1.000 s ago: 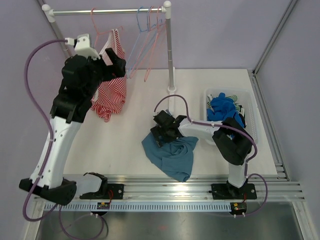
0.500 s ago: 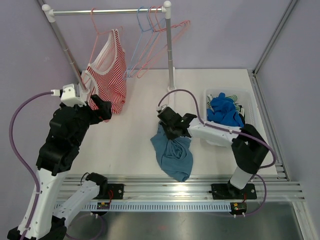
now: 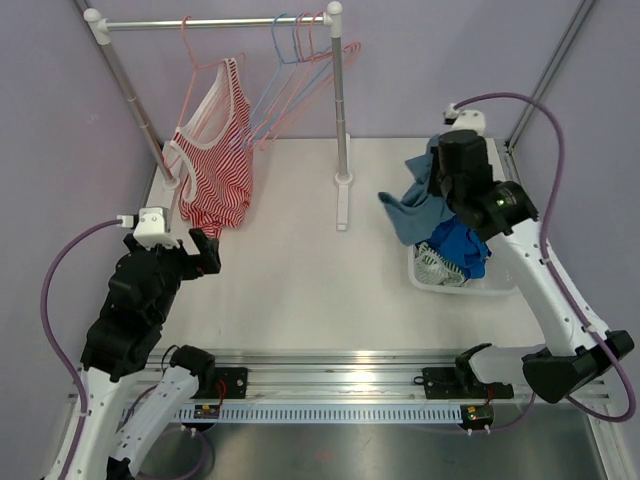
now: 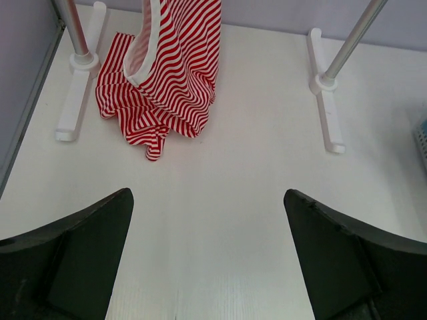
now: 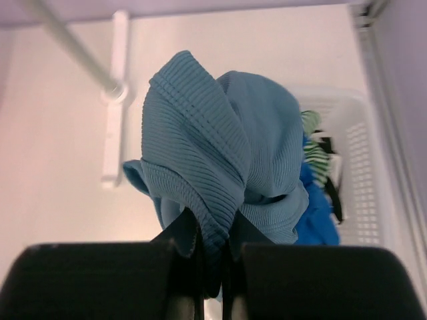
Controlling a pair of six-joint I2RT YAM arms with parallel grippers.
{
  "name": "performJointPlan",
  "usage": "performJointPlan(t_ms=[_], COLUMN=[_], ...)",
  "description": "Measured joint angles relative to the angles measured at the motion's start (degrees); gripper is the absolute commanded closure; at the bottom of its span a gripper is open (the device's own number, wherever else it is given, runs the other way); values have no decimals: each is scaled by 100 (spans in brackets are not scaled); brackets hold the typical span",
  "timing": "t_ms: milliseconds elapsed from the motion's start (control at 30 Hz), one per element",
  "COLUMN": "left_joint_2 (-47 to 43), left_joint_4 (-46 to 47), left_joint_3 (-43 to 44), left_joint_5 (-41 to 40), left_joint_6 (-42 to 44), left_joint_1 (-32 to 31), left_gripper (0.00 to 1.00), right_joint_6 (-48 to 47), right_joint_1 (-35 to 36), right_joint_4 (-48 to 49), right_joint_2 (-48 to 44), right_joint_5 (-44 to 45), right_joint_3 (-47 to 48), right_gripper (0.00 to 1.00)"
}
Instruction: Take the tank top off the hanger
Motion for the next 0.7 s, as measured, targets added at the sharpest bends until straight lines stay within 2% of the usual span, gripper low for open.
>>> performJointPlan(t_ms=[200, 367, 433, 533, 700], left_joint_2=[170, 175, 173, 173, 173], left_joint_4=[142, 175, 175, 177, 177], left_joint_3=[-103, -136, -136, -136, -136], left_joint_5=[70, 153, 157, 157, 157], left_joint_6=[142, 170, 170, 170, 170], left_joint_1=[2, 2, 4, 37, 66], left_gripper=[1, 1, 1, 1, 1], right_joint_6=[-129, -151, -74, 149, 483], right_joint_1=[-1379, -1797, -1827, -1864, -2455], right_joint_4=[28, 291, 472, 870, 916], right_joint_2=[-188, -256, -236, -138, 960], right_joint_5=[350, 337, 153, -323, -1187], right_joint_3=[190, -98, -444, -1515, -2487], right_gripper=[100, 100, 100, 100, 100])
